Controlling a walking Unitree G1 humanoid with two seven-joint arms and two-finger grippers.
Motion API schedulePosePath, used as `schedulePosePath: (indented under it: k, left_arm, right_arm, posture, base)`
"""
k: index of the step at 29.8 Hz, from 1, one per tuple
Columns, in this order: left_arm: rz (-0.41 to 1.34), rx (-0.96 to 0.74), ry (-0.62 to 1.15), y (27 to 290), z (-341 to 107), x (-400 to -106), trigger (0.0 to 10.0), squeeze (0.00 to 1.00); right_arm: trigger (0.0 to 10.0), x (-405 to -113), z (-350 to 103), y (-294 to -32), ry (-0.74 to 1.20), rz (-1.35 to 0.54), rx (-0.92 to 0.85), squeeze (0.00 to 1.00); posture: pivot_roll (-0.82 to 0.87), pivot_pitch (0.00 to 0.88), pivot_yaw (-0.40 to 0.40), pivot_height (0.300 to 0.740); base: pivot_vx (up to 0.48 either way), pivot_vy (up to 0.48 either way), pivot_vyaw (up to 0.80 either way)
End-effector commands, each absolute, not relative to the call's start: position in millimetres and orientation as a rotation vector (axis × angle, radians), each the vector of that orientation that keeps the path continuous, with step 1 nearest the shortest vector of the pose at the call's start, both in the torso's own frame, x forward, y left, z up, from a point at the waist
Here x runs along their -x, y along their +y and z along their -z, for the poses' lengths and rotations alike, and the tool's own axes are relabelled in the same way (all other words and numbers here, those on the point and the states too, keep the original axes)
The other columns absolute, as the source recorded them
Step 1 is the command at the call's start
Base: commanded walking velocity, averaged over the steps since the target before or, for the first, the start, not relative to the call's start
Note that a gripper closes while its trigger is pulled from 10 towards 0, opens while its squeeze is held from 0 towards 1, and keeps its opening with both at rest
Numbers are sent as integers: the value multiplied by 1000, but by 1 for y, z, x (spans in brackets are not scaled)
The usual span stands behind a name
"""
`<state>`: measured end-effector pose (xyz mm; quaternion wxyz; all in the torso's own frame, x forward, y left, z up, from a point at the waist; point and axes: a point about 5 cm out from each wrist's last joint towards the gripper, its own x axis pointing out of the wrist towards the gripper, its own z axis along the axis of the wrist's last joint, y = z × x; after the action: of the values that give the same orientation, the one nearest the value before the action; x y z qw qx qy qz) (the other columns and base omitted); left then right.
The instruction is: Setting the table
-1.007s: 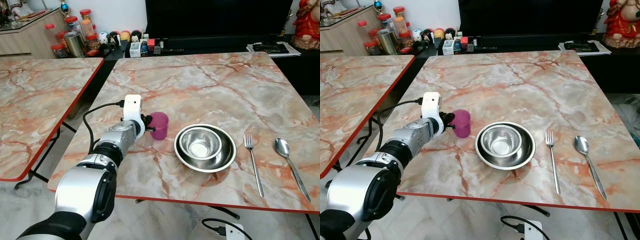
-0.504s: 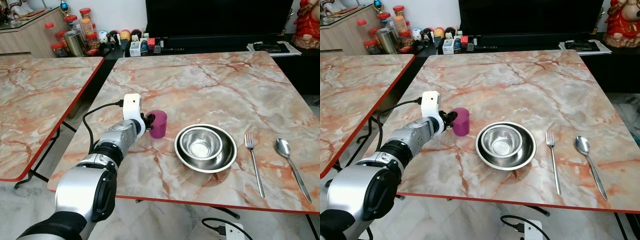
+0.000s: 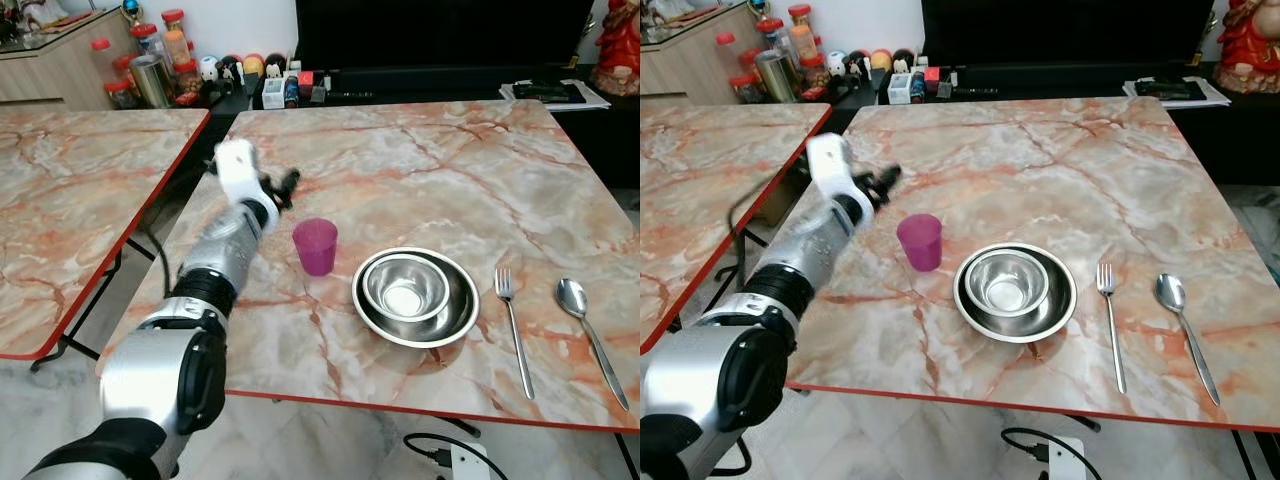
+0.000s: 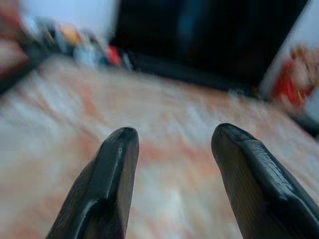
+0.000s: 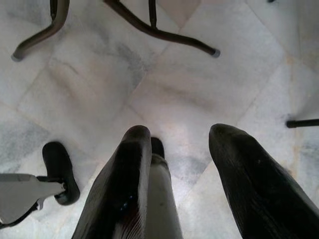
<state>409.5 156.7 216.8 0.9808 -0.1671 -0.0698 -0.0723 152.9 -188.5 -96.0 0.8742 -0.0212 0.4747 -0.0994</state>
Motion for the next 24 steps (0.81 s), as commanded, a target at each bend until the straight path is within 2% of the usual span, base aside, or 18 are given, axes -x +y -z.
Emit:
schedulePosePath:
  k: [1,2,3,4,6,7,9,14,15,20,22,24]
  left_arm:
    - [31,320,-185,191,-210,-401,10000,0]
    - [-25,309,-206,208,-207,-395,10000,0]
    - [-25,309,-206,208,-207,-395,10000,0]
    - [-111,238,-222,234,-199,-384,10000,0]
    - [-196,191,-223,259,-189,-371,10000,0]
    - [-196,191,-223,259,-189,-371,10000,0]
    - [-324,108,-213,294,-173,-348,10000,0]
    - [-507,-28,-156,337,-146,-309,10000,0]
    - [-609,-121,-96,353,-131,-288,10000,0]
    - [-806,-294,45,379,-100,-245,10000,0]
    - [-881,-370,161,384,-78,-223,10000,0]
    - [-891,-386,189,385,-73,-219,10000,0]
  right_arm:
    - [10000,-156,95,-189,980,200,46,0]
    - [10000,-157,94,-189,977,198,50,0]
    - [10000,-157,94,-189,977,198,50,0]
    - [10000,-159,93,-190,970,194,53,0]
    - [10000,-161,93,-190,967,188,57,0]
    - [10000,-161,93,-190,967,188,57,0]
    - [10000,-163,92,-192,964,175,71,0]
    - [10000,-166,90,-195,959,156,96,0]
    - [10000,-167,89,-196,958,153,101,0]
    - [10000,-169,88,-197,950,161,100,0]
    - [10000,-168,89,-195,955,155,101,0]
    - [10000,-167,89,-194,957,152,102,0]
  posture:
    - [-23,0,78,740]
    - [-21,0,76,740]
    - [-21,0,76,740]
    - [-19,0,74,740]
    - [-12,0,65,740]
    - [-12,0,65,740]
    - [4,0,41,740]
    - [23,0,15,740]
    - [29,0,9,740]
    - [39,0,5,740]
    - [47,0,5,740]
    - [48,0,5,740]
  base:
    - [0,0,0]
    - [0,0,0]
    - [0,0,0]
    - [0,0,0]
    - [0,0,0]
    - [0,0,0]
    - [0,0,0]
    - [0,0,0]
    - [0,0,0]
    - [0,0,0]
    - [0,0,0]
    - [0,0,0]
